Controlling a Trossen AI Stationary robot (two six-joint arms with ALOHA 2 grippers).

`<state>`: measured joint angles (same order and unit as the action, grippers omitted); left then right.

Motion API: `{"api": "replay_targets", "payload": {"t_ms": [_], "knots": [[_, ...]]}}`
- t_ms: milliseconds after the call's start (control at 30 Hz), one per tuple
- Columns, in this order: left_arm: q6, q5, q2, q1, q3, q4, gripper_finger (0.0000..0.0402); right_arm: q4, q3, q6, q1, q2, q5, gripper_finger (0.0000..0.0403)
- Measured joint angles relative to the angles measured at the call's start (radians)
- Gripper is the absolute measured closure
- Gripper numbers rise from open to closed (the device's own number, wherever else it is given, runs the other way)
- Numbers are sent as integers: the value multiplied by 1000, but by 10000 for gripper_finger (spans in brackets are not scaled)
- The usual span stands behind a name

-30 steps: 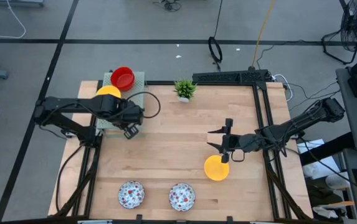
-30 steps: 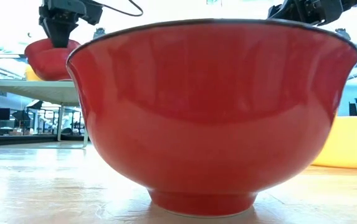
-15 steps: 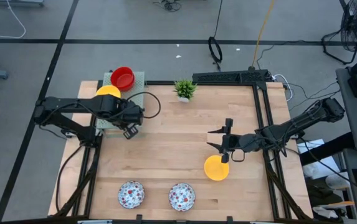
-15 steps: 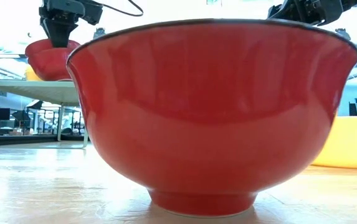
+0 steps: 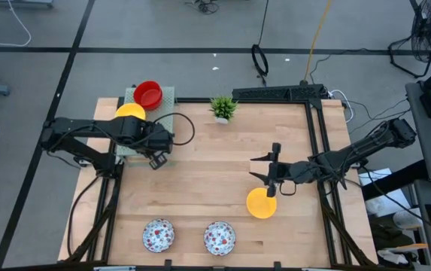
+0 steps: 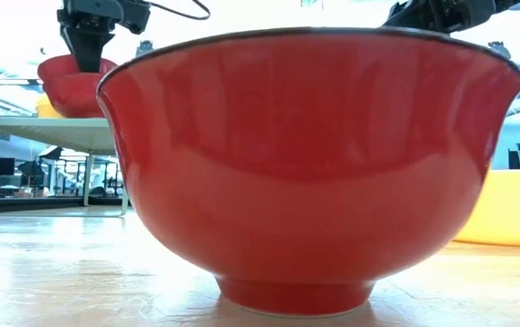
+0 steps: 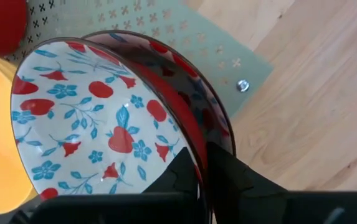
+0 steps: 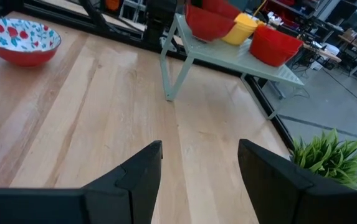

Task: Pick & Place Mini bowls
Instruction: Stack the red and white bowl on the red and white bowl on the shelf

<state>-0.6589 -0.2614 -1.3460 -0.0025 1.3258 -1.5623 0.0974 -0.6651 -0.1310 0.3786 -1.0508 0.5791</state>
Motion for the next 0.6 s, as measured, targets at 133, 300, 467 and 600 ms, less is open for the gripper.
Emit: {"api": "replay_targets", "payload": {"t_ms": [133,300,467,600], "knots": [[-21,-1,0,0,0,23,363,5,0,-14,0,0,0,204],[-28,-2,0,0,0,33,331,5,0,-13,0,0,0,204],[-36,-2,0,0,0,59,325,4,0,-13,0,0,0,204],[-63,-2,0,1,10,55,324,4,0,-13,0,0,0,204]]}}
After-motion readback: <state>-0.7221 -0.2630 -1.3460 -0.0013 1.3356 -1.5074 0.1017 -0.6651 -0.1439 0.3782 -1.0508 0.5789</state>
